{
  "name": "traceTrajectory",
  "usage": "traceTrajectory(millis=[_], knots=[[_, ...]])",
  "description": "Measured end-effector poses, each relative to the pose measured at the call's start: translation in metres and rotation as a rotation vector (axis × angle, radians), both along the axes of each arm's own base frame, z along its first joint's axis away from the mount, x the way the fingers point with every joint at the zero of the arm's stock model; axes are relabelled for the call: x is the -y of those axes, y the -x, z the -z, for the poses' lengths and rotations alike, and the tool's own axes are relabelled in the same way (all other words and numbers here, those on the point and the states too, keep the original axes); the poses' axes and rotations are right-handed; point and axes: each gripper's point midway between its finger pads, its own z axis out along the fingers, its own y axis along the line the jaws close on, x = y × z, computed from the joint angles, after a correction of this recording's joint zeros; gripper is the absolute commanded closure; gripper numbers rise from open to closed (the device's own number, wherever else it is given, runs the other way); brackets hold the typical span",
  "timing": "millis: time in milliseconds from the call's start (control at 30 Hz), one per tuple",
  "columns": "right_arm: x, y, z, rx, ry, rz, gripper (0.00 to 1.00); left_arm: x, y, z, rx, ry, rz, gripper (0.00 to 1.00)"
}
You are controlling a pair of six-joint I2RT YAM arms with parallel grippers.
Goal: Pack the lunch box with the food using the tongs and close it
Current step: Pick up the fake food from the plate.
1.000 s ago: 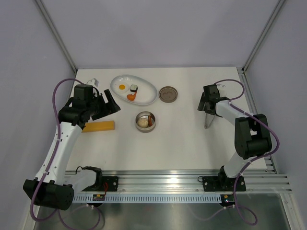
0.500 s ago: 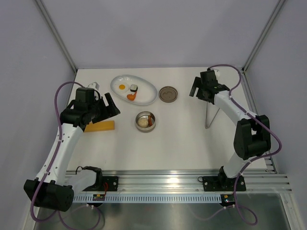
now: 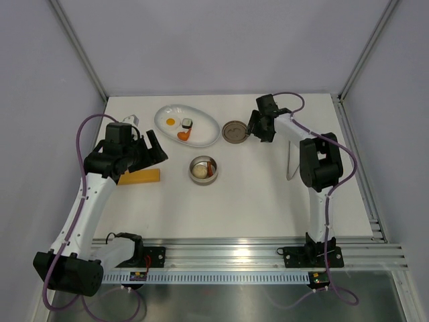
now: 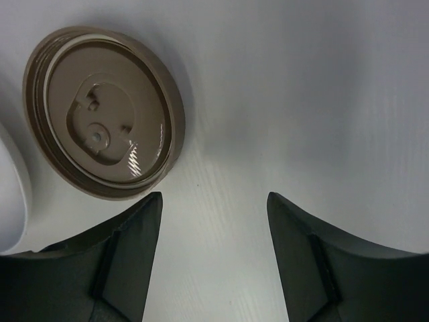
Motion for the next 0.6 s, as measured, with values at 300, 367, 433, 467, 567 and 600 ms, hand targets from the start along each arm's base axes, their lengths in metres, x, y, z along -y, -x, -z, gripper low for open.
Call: traceTrajectory(millis=[300,367,433,467,567,600], knots=[[-0.017,-0.013,0.019,-0.036,-0.061,0.003,0.41,0.0,0.002,0.001,-0.007,-0.005,0.003,0.17],[-0.02,-0.015,0.024,-0.044,-0.069,0.002,0.48,-0.001,0.003,0.002,-0.011,-0.008,0.004,0.17],[-0.023,-0.018,0.03,-0.051,-0.077,0.0,0.56,-0.001,0.003,0.003,-0.016,-0.009,0.003,0.17],[-0.023,-0.018,0.033,-0.057,-0.077,0.0,0.62,-0.001,0.004,0.003,-0.018,-0.01,0.003,0.17],[-0.028,-0.019,0.035,-0.063,-0.092,-0.005,0.85,-0.002,0.004,0.003,-0.02,-0.011,0.003,0.17],[-0.028,-0.019,0.034,-0.061,-0.091,-0.003,0.96,-0.001,0.004,0.003,-0.02,-0.01,0.003,0.17]])
